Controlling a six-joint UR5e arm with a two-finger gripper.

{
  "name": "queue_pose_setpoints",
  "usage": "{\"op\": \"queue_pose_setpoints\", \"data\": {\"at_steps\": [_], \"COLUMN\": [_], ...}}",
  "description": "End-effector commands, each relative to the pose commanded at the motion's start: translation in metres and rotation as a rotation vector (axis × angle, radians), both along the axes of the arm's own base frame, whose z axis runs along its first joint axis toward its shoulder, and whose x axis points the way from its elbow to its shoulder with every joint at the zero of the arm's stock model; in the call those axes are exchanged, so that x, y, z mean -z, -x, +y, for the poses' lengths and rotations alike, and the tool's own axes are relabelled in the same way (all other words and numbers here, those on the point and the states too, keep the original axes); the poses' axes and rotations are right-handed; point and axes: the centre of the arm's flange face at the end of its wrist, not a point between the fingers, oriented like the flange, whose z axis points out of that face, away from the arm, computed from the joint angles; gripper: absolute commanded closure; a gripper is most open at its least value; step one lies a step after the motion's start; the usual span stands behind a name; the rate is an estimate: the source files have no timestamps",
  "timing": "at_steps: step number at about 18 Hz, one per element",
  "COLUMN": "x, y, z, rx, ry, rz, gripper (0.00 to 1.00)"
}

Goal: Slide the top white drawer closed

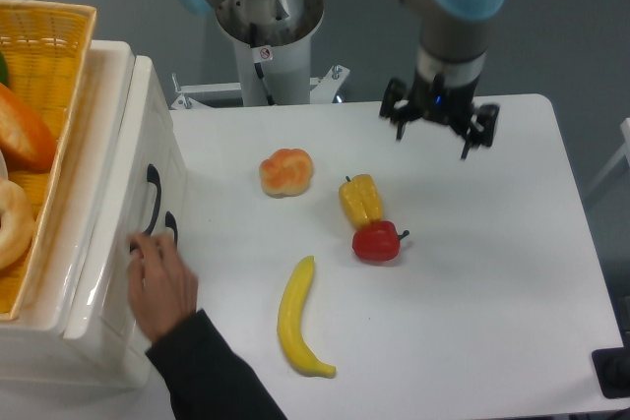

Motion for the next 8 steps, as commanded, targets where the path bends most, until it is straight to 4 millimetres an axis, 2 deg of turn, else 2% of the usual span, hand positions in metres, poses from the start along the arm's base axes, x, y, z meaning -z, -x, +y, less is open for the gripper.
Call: {"op": "queue_pose_setpoints", "data": {"at_steps": [2,5,8], "x": [-0.001,-0.003,-0.005], "y": [0.000,0.000,-0.002], "z": [-0.027,-0.052,-0.055], "rx": [0.033,0.087,0.095], "ry": [0.010,0.014,0.016], "rz": [-0.016,-0.020,-0.027], "gripper": [0.00,0.00,0.00]}}
